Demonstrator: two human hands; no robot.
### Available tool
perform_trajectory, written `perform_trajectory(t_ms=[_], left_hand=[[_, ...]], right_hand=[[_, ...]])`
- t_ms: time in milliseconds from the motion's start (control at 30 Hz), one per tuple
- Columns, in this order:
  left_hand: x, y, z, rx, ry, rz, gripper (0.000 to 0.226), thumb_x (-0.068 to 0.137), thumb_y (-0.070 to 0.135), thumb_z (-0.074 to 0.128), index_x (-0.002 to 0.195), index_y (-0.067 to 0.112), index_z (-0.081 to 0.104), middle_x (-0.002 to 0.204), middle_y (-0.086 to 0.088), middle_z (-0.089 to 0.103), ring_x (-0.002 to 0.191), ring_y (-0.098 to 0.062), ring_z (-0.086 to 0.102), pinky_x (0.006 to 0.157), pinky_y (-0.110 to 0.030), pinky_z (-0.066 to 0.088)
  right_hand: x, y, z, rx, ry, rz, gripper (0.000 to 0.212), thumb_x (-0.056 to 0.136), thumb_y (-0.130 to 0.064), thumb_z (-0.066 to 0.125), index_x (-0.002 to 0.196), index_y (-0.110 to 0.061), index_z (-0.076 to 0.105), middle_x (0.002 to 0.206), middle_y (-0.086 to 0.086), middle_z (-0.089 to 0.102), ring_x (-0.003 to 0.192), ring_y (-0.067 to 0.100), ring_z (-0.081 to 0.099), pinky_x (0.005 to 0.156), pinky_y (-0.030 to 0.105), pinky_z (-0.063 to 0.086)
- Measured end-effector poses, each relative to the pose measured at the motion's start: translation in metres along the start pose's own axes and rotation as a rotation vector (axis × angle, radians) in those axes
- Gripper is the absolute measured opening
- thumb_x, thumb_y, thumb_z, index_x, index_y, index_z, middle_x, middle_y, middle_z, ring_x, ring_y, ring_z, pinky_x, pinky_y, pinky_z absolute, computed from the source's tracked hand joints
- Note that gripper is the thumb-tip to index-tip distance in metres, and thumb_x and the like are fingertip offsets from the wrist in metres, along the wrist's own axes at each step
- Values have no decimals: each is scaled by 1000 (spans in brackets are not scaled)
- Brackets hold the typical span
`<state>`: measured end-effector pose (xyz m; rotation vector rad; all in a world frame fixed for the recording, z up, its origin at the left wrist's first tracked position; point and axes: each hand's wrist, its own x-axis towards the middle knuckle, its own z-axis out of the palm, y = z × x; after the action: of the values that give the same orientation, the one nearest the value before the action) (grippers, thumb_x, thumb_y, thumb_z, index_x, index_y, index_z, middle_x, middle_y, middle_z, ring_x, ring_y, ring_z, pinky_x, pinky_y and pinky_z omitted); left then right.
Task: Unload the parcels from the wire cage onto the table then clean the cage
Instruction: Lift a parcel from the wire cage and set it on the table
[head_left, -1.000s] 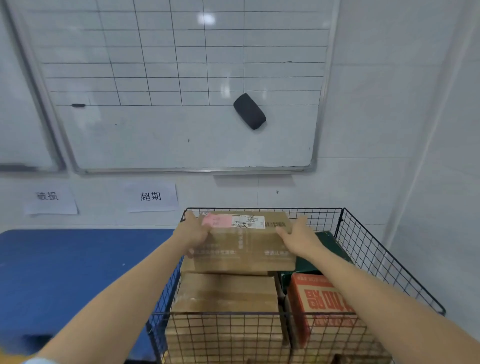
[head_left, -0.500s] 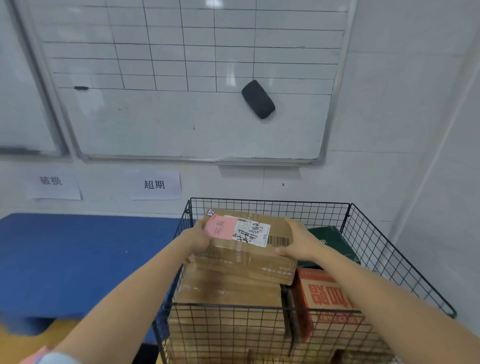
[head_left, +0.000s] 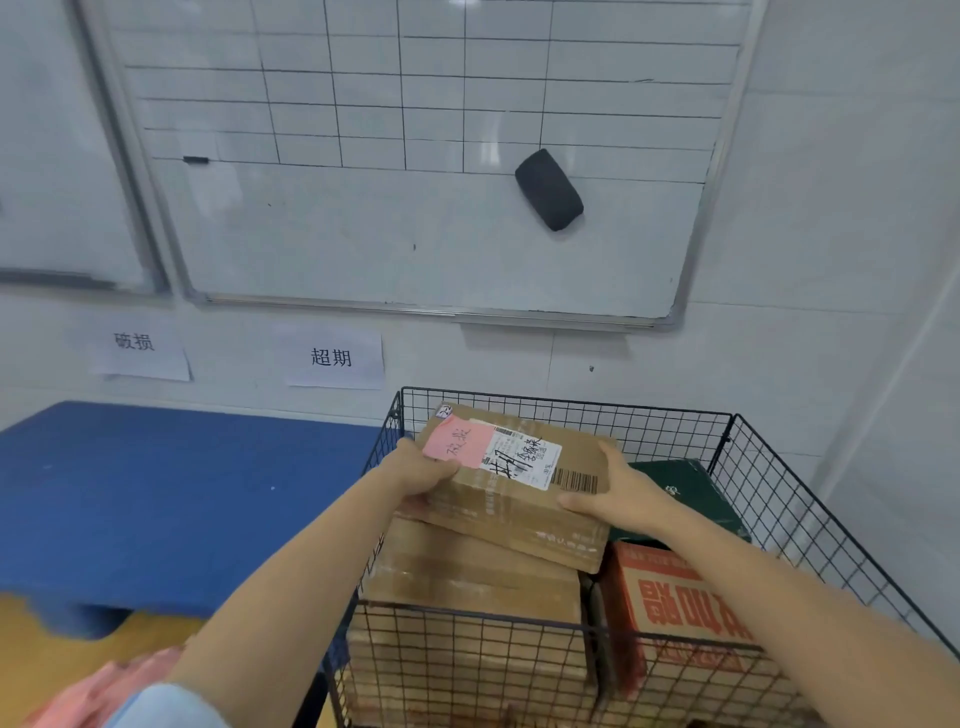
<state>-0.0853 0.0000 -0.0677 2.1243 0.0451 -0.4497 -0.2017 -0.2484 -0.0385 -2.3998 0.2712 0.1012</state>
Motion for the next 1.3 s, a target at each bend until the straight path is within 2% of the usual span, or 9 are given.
perform_trajectory(t_ms=[100,267,367,467,633,800,1000,1200,1300], left_hand=[[-2,8,2,-126,63,10,68,86,39,63,138,10,29,132,-11,50,110,-30,57,87,-43,54],[-7,34,-2,-236,159,78,38,94,29,49,129,15,41,127,-15,53,107,-36,58,90,-49,52],[-6,46,-9,-231,229,135,39,93,28,51,128,14,47,125,-14,56,110,-37,56,91,-48,51],[-14,58,-20,-207,285,172,37,94,27,52,128,12,49,124,-14,56,110,-36,56,91,-47,51],[-14,68,-62,-142,426,210,37,95,24,51,130,10,50,123,-18,57,109,-37,58,92,-46,51],[-14,59,-116,-185,509,189,39,96,24,49,132,8,49,124,-19,57,107,-40,59,91,-47,51],[-4,16,-200,-259,558,163,44,92,25,50,133,10,45,126,-17,57,103,-41,62,92,-46,51],[5,-37,-293,-143,545,136,42,93,21,47,132,6,45,127,-18,54,105,-40,60,92,-45,51],[7,-69,-335,-34,546,123,35,94,16,43,125,3,52,122,-15,58,108,-37,58,91,-37,48]], right_hand=[[-11,-3,-7,21,73,-34,102,78,-36,78,152,-19,9,143,5,46,123,23,50,95,29,42],[-28,-13,-29,-10,162,-106,101,77,-35,78,152,-14,13,148,5,40,132,23,44,105,35,37],[-35,-21,-40,-59,206,-149,103,76,-46,76,152,-17,13,148,3,41,130,22,46,104,37,40],[-41,-27,-52,-180,285,-205,105,64,-64,75,146,-25,23,141,1,47,121,19,51,97,38,48],[-41,-50,-62,-383,291,-234,122,63,-61,79,153,-17,9,156,5,28,138,23,35,109,42,36],[-35,-85,-48,-415,270,-270,120,65,-61,78,153,-19,8,156,5,28,138,23,36,105,42,41],[-18,-148,-3,-432,282,-354,101,78,-67,61,154,-23,10,156,4,30,139,21,35,105,39,39],[11,-230,60,-487,255,-389,102,78,-72,54,153,-28,0,152,6,37,133,25,43,99,39,45],[24,-266,94,-481,223,-340,105,79,-71,54,153,-24,-4,154,7,32,134,26,42,99,39,45]])
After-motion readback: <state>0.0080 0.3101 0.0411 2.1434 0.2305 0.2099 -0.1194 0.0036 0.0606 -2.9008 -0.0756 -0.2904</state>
